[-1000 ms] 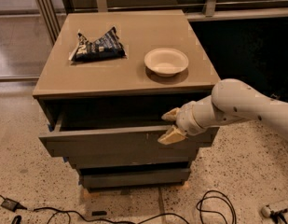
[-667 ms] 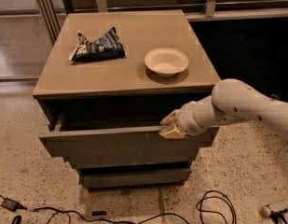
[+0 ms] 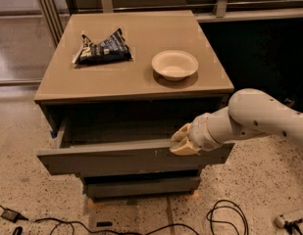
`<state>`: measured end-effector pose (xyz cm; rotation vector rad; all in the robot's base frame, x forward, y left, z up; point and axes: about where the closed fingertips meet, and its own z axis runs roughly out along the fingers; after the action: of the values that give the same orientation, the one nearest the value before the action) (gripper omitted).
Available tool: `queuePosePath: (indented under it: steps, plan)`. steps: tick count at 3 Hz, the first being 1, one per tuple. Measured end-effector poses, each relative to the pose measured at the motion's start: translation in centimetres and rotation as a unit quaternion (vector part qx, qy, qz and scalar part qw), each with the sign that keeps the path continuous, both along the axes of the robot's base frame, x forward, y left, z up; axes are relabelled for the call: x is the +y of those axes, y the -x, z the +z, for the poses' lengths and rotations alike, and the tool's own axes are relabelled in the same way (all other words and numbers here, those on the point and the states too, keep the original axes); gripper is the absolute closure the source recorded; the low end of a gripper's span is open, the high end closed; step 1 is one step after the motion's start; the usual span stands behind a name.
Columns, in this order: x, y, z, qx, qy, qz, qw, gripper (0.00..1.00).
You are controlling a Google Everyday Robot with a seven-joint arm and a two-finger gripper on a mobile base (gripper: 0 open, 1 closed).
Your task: Open top drawer
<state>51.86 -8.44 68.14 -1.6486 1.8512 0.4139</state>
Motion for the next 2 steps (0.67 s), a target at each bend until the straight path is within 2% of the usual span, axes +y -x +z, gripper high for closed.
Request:
queuePosePath:
  steps: [1, 2]
  plan:
    - [-0.85, 1.73, 0.11, 0.000, -0.004, -0.008, 1.0000, 1.00]
    - [-0.84, 1.73, 0.11, 0.000, -0.004, -0.008, 1.0000, 0.81]
